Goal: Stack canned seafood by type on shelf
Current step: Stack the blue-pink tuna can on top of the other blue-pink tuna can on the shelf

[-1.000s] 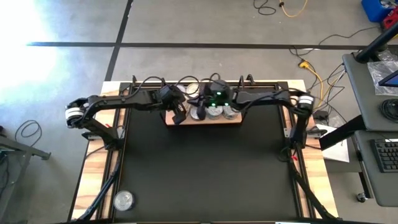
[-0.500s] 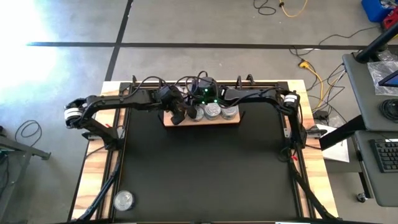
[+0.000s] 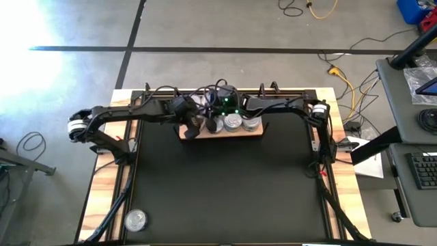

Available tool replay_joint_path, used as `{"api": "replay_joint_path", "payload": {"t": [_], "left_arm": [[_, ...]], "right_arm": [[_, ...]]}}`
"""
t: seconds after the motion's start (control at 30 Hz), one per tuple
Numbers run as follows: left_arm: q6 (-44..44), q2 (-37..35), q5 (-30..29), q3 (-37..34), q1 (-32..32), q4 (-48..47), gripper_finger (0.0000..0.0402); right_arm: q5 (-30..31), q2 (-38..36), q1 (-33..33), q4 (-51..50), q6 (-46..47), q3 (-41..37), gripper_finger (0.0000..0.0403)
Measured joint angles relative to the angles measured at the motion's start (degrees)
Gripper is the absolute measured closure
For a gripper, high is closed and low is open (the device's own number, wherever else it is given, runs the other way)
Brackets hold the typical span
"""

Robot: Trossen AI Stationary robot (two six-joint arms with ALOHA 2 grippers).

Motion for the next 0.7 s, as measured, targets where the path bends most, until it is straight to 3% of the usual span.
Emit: {"api": "replay_joint_path", "payload": {"t": [0.27,0.47,0.7], "left_arm": [[-0.8,1.4,-2.5,0.0,0.0,1.3,0.0006],[0.2,1.5,1.5,0.0,-0.3,1.5,0.0003],[1.8,1.6,1.3,0.0,-0.3,1.0,0.0002]], "right_arm": [[0.6,2.0,1.1,-0.1,1.4,0.0,0.0390],[3.2,3.1,1.2,0.2,1.7,0.0,0.0390],[3.8,4.6,2.2,-0.5,0.6,0.2,0.0390]]}}
